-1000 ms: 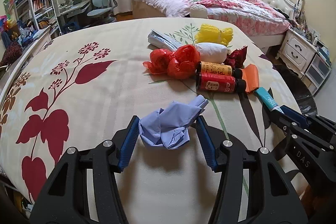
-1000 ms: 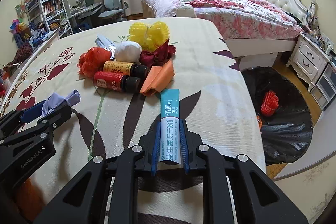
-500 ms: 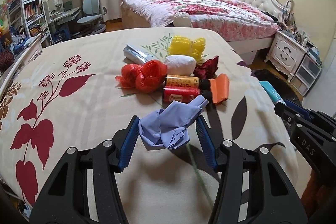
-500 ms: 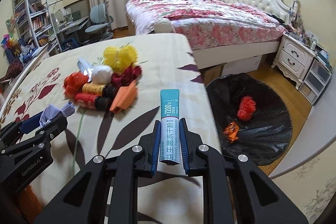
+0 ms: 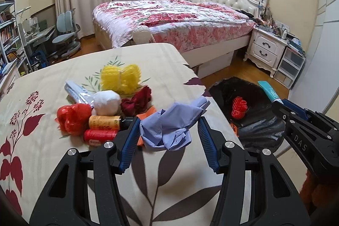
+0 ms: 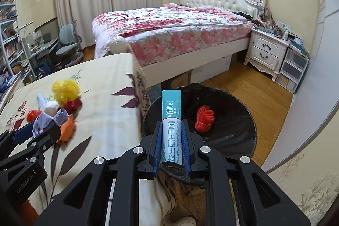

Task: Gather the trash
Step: 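Carry the teal tube and lavender cloth over the black trash bin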

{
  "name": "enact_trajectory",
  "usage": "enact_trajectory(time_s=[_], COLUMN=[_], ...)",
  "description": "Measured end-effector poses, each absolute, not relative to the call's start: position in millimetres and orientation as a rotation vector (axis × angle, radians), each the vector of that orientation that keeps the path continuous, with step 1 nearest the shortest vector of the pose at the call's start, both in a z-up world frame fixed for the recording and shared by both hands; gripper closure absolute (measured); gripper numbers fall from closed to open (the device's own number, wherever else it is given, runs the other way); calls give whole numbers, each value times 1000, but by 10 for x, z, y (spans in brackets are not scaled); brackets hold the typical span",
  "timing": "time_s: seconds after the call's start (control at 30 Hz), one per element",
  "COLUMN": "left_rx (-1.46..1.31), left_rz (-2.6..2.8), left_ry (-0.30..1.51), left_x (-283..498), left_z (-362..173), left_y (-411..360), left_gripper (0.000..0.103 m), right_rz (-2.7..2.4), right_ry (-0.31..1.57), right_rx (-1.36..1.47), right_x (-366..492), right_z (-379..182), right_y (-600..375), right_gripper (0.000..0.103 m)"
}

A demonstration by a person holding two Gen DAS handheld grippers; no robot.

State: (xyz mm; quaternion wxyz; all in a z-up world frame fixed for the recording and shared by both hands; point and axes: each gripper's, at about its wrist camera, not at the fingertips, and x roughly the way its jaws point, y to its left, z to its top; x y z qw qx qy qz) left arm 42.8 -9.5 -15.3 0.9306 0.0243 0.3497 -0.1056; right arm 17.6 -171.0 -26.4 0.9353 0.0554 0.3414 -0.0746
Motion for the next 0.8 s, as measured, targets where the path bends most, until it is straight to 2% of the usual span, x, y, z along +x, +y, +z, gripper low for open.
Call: enact_trajectory(time_s=[0.43,0.8], left_rx=[109,165], left_rz=[-284,-293], left_ry=[766,782], left_x=[953,1137], left_z=[-341,-473], left_y=[-775,-1061], left_gripper=[49,49], right_rz=[-241,-279], right_ry=[741,763], right_rx=[176,204], right_x=[436,557], right_z=[-538,-660], right_y=[-2186,-2410], right_gripper=[84,84])
